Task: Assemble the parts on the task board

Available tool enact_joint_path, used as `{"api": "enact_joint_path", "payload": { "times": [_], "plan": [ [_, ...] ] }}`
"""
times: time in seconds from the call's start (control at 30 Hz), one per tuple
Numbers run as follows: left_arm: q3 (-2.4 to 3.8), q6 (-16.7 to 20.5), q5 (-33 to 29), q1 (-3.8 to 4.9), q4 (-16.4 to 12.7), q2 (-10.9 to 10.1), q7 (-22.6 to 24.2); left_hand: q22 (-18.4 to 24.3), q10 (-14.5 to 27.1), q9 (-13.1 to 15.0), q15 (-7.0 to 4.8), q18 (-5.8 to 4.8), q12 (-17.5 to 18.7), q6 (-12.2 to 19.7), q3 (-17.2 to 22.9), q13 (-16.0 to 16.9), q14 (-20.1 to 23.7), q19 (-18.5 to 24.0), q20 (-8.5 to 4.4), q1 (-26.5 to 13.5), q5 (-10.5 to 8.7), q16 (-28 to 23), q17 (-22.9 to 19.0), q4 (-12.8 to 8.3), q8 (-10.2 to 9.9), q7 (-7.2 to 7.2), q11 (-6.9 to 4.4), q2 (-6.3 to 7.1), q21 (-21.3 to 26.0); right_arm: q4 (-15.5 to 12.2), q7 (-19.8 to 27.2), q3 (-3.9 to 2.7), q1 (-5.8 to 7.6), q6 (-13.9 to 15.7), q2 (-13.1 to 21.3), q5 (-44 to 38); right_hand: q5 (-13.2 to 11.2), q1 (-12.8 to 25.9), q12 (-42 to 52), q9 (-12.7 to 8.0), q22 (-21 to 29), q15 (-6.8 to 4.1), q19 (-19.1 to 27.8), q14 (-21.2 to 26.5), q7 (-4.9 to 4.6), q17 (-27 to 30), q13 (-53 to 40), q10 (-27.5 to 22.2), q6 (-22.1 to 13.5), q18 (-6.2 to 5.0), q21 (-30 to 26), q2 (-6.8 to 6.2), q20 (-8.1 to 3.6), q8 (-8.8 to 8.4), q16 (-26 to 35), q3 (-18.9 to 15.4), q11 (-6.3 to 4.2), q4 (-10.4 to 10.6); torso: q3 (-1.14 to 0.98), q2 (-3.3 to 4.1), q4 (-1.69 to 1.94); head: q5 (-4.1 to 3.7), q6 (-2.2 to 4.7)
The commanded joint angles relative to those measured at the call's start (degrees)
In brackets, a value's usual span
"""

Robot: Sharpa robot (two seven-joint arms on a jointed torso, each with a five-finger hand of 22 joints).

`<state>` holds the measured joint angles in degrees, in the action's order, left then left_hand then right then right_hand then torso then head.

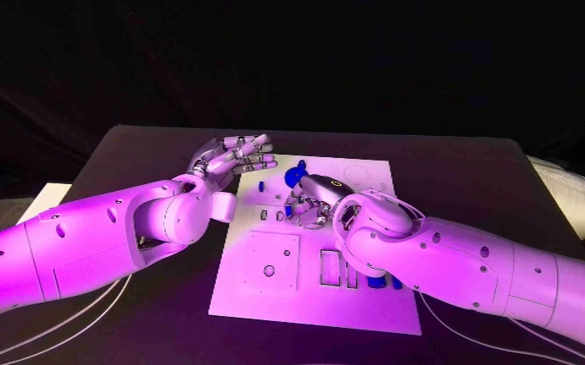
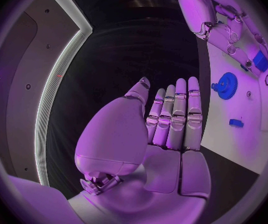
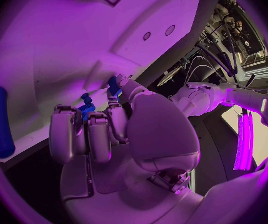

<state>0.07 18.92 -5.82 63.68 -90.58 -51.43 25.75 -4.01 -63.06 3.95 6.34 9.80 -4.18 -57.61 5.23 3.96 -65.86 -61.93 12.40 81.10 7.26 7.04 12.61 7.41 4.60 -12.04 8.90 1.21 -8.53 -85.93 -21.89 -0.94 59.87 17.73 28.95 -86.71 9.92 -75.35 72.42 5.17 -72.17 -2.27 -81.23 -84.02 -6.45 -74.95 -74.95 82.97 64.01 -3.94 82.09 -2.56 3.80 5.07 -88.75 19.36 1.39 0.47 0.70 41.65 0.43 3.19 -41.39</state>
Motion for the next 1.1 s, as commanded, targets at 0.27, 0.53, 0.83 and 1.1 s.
{"api": "enact_joint_path", "payload": {
  "times": [0.27, 0.53, 0.83, 1.1],
  "plan": [
    [0.04, -0.86, -0.16, 0.04, -0.39, 0.15, 0.45, 0.05, 0.32, -0.02, -0.06, 0.59, 0.18, -0.08, 0.05, 0.01, 0.17, 0.35, -0.01, 0.21, -0.22, -0.32, 0.07, -0.40, -0.37, -0.18, 0.15, -0.54, 0.19, -0.21, -2.04, 0.33, -0.27, -5.88, -0.06, -0.16, 0.29, 1.31, -0.75, -0.15, 0.18, -0.34, 0.06, -5.17, 0.21, -11.45, -3.30, -0.77, 0.66, 0.23, -0.14, -0.74, -0.26, -0.43, 0.58, -0.54, -0.02, 0.41, 0.07, -0.03, 0.05, -0.17, -0.43],
    [0.04, -0.84, -0.16, 0.04, -0.31, 0.12, 0.36, 0.05, 0.35, -0.03, -0.05, 0.58, 0.20, -0.06, 0.03, 0.01, 0.18, 0.35, -0.01, 0.18, -0.23, -0.35, 0.07, -0.42, -0.39, -0.21, 0.17, -0.52, 0.21, -0.09, -2.60, 0.34, -0.27, -5.83, 0.06, -0.81, 0.66, 1.86, -2.35, -0.63, 0.48, 0.05, 0.22, -5.12, -0.49, -11.21, -2.39, -1.67, -1.21, 0.20, -0.34, -1.72, -0.01, -1.42, 0.74, -0.78, 0.52, 0.33, 0.02, -0.02, -0.01, -0.07, -0.55],
    [0.04, -0.83, -0.16, 0.04, -0.16, 0.07, 0.31, 0.05, 0.35, -0.03, -0.05, 0.58, 0.20, -0.06, 0.03, 0.01, 0.18, 0.35, -0.01, 0.18, -0.23, -0.35, 0.07, -0.42, -0.39, -0.21, 0.17, -0.52, 0.21, 0.00, -2.57, 0.34, -0.27, -4.77, 0.06, -1.38, 1.05, 2.24, -3.74, -1.04, 0.58, 0.41, 0.27, -5.11, -0.99, -11.15, -1.54, -2.43, -2.62, 0.18, -0.43, -2.52, 0.32, -1.57, 0.79, -0.96, 0.94, 0.26, 0.02, -0.02, 0.03, -0.13, -0.57],
    [0.04, -0.88, -0.16, 0.04, -0.15, 0.09, 0.26, 0.05, 0.35, -0.03, -0.05, 0.58, 0.20, -0.06, 0.03, 0.01, 0.18, 0.35, -0.01, 0.18, -0.23, -0.35, 0.07, -0.42, -0.39, -0.21, 0.17, -0.52, 0.21, -0.18, -2.04, 0.35, -0.27, -3.23, 0.00, -1.51, 2.41, 3.86, -6.87, -1.46, 0.63, 1.05, 0.31, -5.15, -1.64, -11.38, 0.61, -4.12, -6.26, 0.16, -0.52, -5.38, 0.98, -1.48, 0.71, -3.48, 1.62, 0.70, 0.00, -0.01, 0.00, -0.10, -0.58]
  ]
}}
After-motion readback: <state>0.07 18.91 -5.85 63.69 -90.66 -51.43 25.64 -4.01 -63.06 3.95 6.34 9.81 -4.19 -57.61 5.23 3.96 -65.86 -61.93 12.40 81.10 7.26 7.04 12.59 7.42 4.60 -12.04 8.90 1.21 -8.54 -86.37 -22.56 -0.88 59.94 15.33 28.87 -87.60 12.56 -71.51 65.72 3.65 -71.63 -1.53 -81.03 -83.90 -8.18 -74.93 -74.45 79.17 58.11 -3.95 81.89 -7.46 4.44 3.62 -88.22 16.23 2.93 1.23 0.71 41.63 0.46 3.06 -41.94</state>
